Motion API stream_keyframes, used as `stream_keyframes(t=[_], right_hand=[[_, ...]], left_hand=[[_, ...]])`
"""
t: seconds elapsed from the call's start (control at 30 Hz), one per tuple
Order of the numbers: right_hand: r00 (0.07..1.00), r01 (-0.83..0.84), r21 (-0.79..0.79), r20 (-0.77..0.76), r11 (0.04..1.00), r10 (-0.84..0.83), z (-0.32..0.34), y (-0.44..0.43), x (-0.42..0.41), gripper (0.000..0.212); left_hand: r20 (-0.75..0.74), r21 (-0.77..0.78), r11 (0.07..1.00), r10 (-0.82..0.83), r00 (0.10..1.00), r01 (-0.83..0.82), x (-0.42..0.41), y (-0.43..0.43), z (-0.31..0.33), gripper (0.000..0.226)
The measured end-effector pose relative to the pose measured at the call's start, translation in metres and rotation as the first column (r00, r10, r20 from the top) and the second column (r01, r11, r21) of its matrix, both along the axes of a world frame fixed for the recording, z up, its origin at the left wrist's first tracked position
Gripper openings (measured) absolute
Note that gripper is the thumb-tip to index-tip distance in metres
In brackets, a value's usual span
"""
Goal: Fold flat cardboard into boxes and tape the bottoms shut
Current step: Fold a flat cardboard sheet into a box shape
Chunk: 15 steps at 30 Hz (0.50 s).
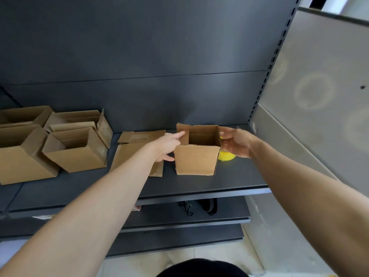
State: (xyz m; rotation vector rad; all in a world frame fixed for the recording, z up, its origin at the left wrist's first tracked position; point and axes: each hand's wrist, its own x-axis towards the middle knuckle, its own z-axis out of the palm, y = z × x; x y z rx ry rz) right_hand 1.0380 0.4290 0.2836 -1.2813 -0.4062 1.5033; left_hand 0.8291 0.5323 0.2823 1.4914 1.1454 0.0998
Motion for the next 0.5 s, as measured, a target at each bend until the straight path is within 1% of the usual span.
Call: stream_keyframes(t=[0.07, 0.1, 0.23, 0.3, 0.4, 0.5], right_hand=[[1.0, -0.006, 0.019, -0.029, 1.0, 0.006, -0.003, 0.0, 0.001, 0.039], [1.0, -0.026, 0.02, -0.014, 0.999, 0.026, -0.003, 0.001, 0.002, 0.039], [0.983, -0.101, -0.092, 0.147, 0.991, 0.114, 0.002, 0.011, 0.005, 0.053], [0.961, -0.109, -0.151, 0.235, 0.982, 0.143, 0.002, 0.02, 0.002, 0.055], [0.915, -0.084, -0.212, 0.371, 0.974, 0.159, -0.004, 0.027, -0.008, 0.043], [0.875, -0.005, -0.223, 0.472, 0.975, 0.112, -0.009, 0.031, -0.013, 0.032]], left_hand=[[0.01, -0.014, 1.0, -0.01, 1.0, 0.01, -0.001, 0.0, 0.0, 0.059], [0.017, -0.026, 1.0, -0.014, 1.0, 0.014, -0.001, 0.001, 0.0, 0.06], [0.028, -0.062, 0.998, -0.024, 0.999, 0.026, 0.001, 0.002, 0.001, 0.062], [0.031, -0.058, 0.998, -0.022, 0.999, 0.023, 0.002, 0.002, 0.001, 0.06], [0.025, -0.033, 0.999, -0.034, 0.999, 0.035, 0.002, 0.003, 0.0, 0.057], [0.04, -0.033, 0.999, -0.031, 0.999, 0.032, 0.001, 0.003, 0.0, 0.055]])
